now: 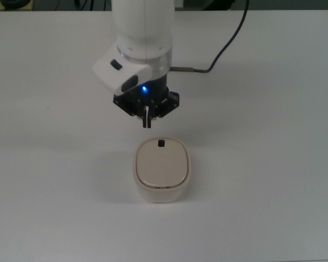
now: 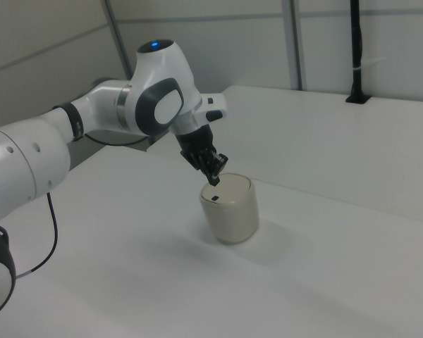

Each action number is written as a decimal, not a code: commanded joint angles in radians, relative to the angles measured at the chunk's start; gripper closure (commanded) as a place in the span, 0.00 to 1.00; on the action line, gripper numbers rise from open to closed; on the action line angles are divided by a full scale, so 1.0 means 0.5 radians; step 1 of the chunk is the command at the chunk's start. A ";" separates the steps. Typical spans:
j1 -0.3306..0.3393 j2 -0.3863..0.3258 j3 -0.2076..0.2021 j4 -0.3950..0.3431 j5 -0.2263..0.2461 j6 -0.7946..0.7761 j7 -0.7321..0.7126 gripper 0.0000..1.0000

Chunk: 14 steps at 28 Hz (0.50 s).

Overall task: Open the trash can
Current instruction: 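Lower the gripper onto the lid tab of the cream trash can, then press the lid tab with the gripper to pop the lid open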

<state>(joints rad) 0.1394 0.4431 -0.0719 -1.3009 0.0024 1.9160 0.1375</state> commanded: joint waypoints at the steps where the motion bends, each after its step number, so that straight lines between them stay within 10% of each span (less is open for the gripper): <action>1: 0.055 0.049 -0.003 -0.021 -0.045 0.107 0.059 1.00; 14: 0.077 0.120 0.000 -0.021 -0.130 0.242 0.167 1.00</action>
<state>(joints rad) 0.1746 0.5003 -0.0715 -1.3008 -0.0418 2.0030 0.1925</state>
